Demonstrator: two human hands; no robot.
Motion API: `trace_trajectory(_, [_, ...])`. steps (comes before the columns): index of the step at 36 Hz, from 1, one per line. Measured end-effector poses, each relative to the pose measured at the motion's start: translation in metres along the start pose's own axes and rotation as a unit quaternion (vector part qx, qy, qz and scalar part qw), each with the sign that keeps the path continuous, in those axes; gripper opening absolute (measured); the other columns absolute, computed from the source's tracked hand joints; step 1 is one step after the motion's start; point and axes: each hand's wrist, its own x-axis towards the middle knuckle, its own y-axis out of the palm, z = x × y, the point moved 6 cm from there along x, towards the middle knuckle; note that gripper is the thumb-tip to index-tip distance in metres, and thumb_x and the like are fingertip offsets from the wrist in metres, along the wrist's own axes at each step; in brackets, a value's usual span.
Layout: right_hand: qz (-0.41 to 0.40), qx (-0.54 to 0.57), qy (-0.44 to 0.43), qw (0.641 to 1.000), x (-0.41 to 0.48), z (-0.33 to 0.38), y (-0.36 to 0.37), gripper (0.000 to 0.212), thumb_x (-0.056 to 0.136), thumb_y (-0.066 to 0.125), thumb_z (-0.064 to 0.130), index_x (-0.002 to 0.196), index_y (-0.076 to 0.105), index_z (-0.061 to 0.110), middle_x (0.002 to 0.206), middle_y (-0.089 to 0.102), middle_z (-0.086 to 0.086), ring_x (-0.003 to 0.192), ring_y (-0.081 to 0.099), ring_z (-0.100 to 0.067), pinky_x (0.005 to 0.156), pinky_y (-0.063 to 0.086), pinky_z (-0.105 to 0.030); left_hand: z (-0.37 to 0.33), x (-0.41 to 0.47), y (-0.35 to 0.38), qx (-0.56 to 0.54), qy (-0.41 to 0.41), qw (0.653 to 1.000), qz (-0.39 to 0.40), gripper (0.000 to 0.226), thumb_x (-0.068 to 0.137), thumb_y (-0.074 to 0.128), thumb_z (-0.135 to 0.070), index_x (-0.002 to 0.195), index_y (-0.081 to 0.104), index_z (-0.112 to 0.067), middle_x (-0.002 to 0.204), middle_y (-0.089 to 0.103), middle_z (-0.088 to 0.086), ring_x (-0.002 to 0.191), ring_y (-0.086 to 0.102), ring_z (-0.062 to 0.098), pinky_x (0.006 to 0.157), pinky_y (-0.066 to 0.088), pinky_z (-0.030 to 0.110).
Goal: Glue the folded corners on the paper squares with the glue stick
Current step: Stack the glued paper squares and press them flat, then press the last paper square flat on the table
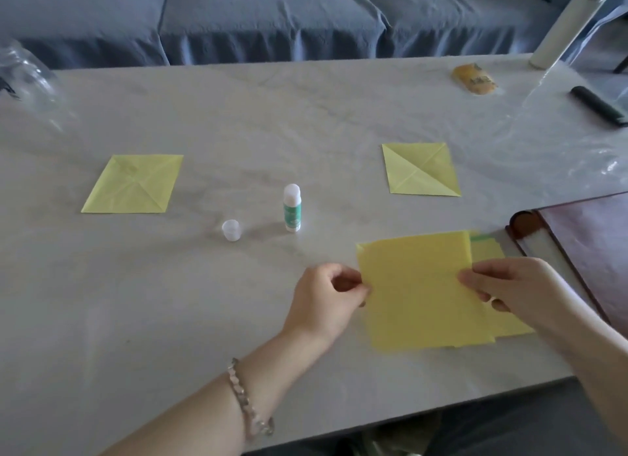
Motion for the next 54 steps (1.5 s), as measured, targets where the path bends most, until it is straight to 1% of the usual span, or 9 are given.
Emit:
trace_trajectory(12, [-0.084, -0.283, 0.014, 0.955, 0.040, -0.029, -0.043, 0.035, 0.083, 0.064, 0.016, 0.053, 0.045, 0.016, 0.053, 0.045, -0.004, 0.052, 0.040, -0.022, 0.051, 0.028, -0.030, -0.024, 0.039, 0.086, 0.150, -0.039, 0.988, 0.001, 0.019, 0.078, 0.067, -0.017, 0.078, 0.050, -0.026, 0.083, 0.061, -0.006, 0.092, 0.063, 0.015, 0.071, 0.044, 0.021])
trace_trajectory(15, [-0.090, -0.335, 0.023, 0.938, 0.041, -0.029, -0.037, 0.006, 0.085, 0.062, 0.021, 0.079, 0.060, 0.020, 0.078, 0.060, -0.004, 0.071, 0.055, -0.026, 0.058, 0.040, -0.029, -0.026, 0.038, 0.091, 0.215, -0.019, 0.976, 0.018, 0.020, 0.079, 0.064, -0.015, 0.088, 0.048, -0.023, 0.096, 0.066, 0.001, 0.094, 0.062, 0.020, 0.074, 0.045, 0.026])
trace_trajectory(18, [-0.090, -0.374, 0.038, 0.922, 0.041, -0.034, -0.033, 0.029, 0.085, 0.059, 0.022, 0.114, 0.054, 0.019, 0.104, 0.062, -0.007, 0.094, 0.058, -0.030, 0.072, 0.047, -0.031, -0.030, 0.035, 0.096, 0.259, 0.020, 0.965, 0.045, 0.019, 0.081, 0.061, -0.015, 0.091, 0.047, -0.021, 0.099, 0.066, 0.004, 0.094, 0.062, 0.025, 0.076, 0.047, 0.031])
trace_trajectory(23, [-0.094, -0.447, 0.005, 0.889, 0.047, -0.019, -0.027, 0.034, 0.084, 0.049, 0.010, 0.117, 0.045, 0.018, 0.114, 0.054, -0.004, 0.102, 0.056, -0.026, 0.066, 0.036, -0.026, -0.036, 0.033, 0.106, 0.338, 0.073, 0.934, 0.091, 0.040, 0.089, 0.052, -0.016, 0.126, 0.037, -0.010, 0.118, 0.054, 0.010, 0.108, 0.053, 0.029, 0.083, 0.037, 0.032])
trace_trajectory(31, [-0.100, -0.228, -0.016, 0.968, 0.126, 0.022, -0.024, 0.047, 0.084, 0.062, 0.025, 0.127, 0.047, 0.012, 0.120, 0.056, -0.010, 0.110, 0.052, -0.028, 0.081, 0.042, -0.032, -0.037, 0.034, 0.104, 0.346, 0.043, 0.936, 0.049, 0.049, 0.088, 0.054, -0.016, 0.129, 0.027, -0.015, 0.120, 0.042, 0.005, 0.103, 0.058, 0.029, 0.078, 0.044, 0.033])
trace_trajectory(39, [-0.117, -0.203, 0.118, 0.965, 0.184, 0.029, -0.019, 0.063, 0.076, 0.073, 0.037, 0.121, 0.045, 0.003, 0.122, 0.052, -0.017, 0.118, 0.047, -0.034, 0.087, 0.043, -0.036, -0.041, 0.038, 0.093, 0.276, 0.050, 0.960, 0.027, 0.028, 0.090, 0.053, -0.025, 0.100, 0.027, -0.023, 0.101, 0.036, -0.002, 0.103, 0.054, 0.021, 0.084, 0.040, 0.025])
trace_trajectory(43, [-0.086, -0.136, 0.119, 0.980, 0.192, 0.027, -0.014, 0.030, 0.078, 0.073, 0.022, 0.076, 0.049, 0.006, 0.075, 0.054, -0.009, 0.077, 0.058, -0.028, 0.061, 0.042, -0.027, -0.048, 0.049, 0.069, 0.281, 0.073, 0.957, 0.009, 0.021, 0.091, 0.047, -0.021, 0.080, 0.032, -0.031, 0.096, 0.042, -0.005, 0.100, 0.054, 0.019, 0.082, 0.039, 0.026])
trace_trajectory(50, [-0.140, -0.070, 0.010, 0.988, 0.170, 0.067, -0.013, 0.024, 0.082, 0.059, 0.017, 0.062, 0.050, 0.009, 0.066, 0.053, -0.010, 0.074, 0.050, -0.026, 0.057, 0.035, -0.028, -0.070, 0.057, 0.000, 0.246, 0.153, 0.954, -0.076, 0.007, 0.089, 0.051, -0.019, 0.090, 0.055, -0.024, 0.084, 0.060, -0.006, 0.080, 0.057, 0.009, 0.072, 0.043, 0.026])
trace_trajectory(54, [-0.139, 0.065, -0.111, 0.982, 0.137, 0.127, -0.003, 0.011, 0.084, 0.056, 0.015, 0.087, 0.061, 0.005, 0.078, 0.064, -0.014, 0.065, 0.061, -0.027, 0.059, 0.051, -0.032, -0.089, 0.045, -0.058, 0.166, 0.258, 0.926, -0.220, 0.014, 0.083, 0.049, -0.021, 0.094, 0.059, -0.020, 0.068, 0.051, -0.016, 0.060, 0.049, -0.002, 0.060, 0.037, 0.020])
